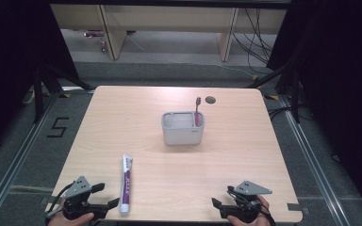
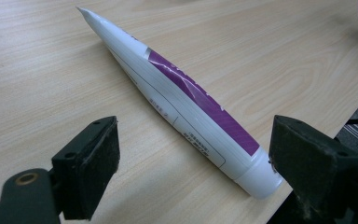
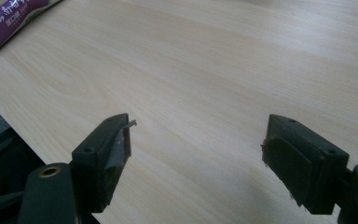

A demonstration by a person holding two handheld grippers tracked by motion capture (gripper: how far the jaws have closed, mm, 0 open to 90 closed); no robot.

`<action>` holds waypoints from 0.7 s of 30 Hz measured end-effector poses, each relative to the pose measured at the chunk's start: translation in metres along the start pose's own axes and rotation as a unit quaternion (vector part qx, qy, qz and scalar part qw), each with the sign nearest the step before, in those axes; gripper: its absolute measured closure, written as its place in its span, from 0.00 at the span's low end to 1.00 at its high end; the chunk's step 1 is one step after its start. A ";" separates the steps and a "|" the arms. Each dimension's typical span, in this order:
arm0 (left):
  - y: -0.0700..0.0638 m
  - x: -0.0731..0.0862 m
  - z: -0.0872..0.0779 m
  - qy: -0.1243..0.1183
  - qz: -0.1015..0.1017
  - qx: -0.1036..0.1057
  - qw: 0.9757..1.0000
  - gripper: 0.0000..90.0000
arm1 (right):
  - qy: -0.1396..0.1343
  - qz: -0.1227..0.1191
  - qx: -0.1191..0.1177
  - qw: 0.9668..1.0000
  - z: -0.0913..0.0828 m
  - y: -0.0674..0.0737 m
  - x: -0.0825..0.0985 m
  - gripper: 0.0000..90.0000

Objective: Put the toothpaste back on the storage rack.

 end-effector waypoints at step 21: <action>0.004 -0.027 0.030 0.049 -0.005 -0.021 0.999 0.20 | 0.003 0.001 -0.020 1.000 0.001 0.004 -0.001 0.28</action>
Point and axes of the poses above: each handheld gripper's, and its own axes: z roughly forward along the jaws, x roughly out of its underside, y roughly to its left, the point moved 3 cm from there along z, roughly forward along the jaws, and after that the axes turned 6 degrees about z, right-handed, at the moved point
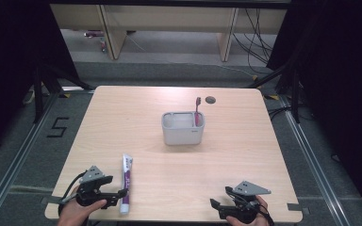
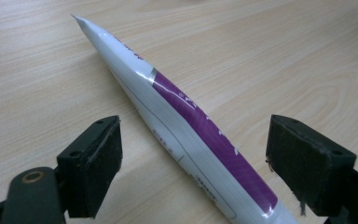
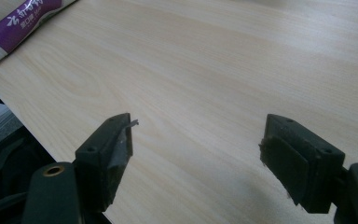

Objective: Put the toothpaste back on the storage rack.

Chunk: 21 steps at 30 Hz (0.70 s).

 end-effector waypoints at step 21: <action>0.005 -0.014 0.027 0.076 0.027 -0.022 0.996 0.33 | 0.001 -0.009 -0.003 1.000 -0.001 0.002 -0.001 0.29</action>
Point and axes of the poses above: each handheld gripper's, and its own axes: z roughly forward along the jaws, x roughly out of its underside, y roughly to its left, the point moved 3 cm from there along z, roughly forward along the jaws, and after that the axes turned 6 degrees about z, right-handed, at the moved point
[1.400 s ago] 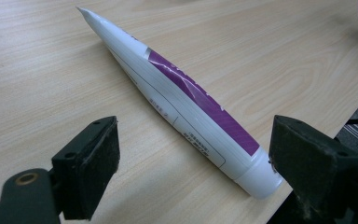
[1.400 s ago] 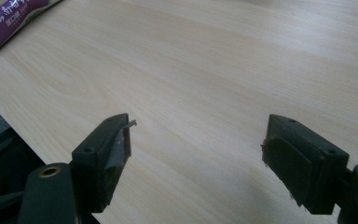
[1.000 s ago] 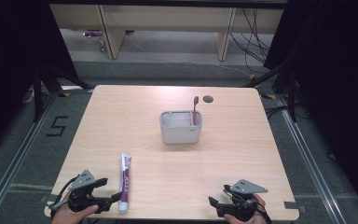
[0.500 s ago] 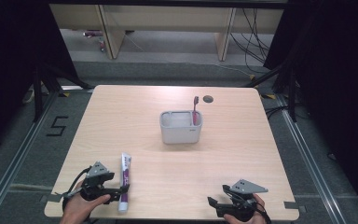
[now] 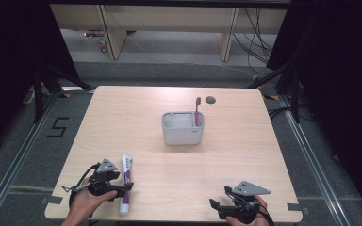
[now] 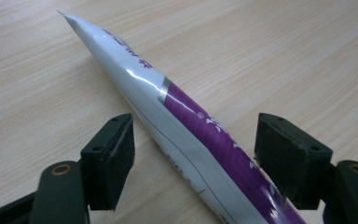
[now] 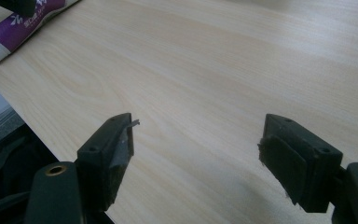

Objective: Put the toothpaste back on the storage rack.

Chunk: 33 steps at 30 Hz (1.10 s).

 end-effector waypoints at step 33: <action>0.011 -0.014 0.008 0.082 0.079 0.028 0.993 0.66 | 0.005 0.007 -0.005 1.000 -0.001 0.002 0.002 0.31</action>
Point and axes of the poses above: each handheld gripper's, and its own axes: z roughly forward along the jaws, x roughly out of its underside, y roughly to its left, the point moved 3 cm from there along z, roughly forward along the jaws, and after that the axes turned 6 degrees about z, right-handed, at the moved point
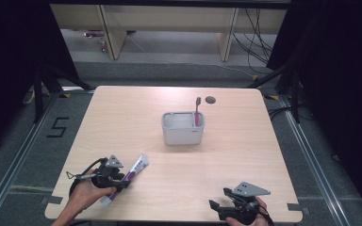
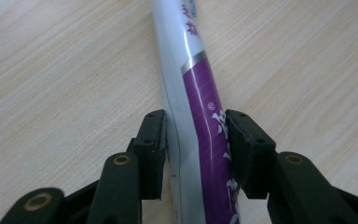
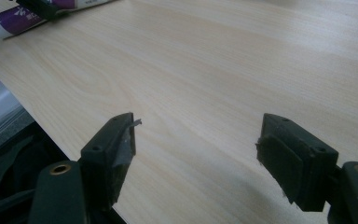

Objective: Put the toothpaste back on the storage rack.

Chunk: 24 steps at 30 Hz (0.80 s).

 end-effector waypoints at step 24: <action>0.009 -0.025 0.005 0.121 0.081 0.009 0.989 0.82 | 0.002 0.001 -0.002 1.000 -0.001 0.000 0.002 0.32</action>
Point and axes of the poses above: each handheld gripper's, and its own axes: z roughly forward along the jaws, x roughly out of its underside, y roughly to its left, the point moved 3 cm from there along z, roughly forward along the jaws, and after that the axes turned 6 degrees about z, right-handed, at the moved point
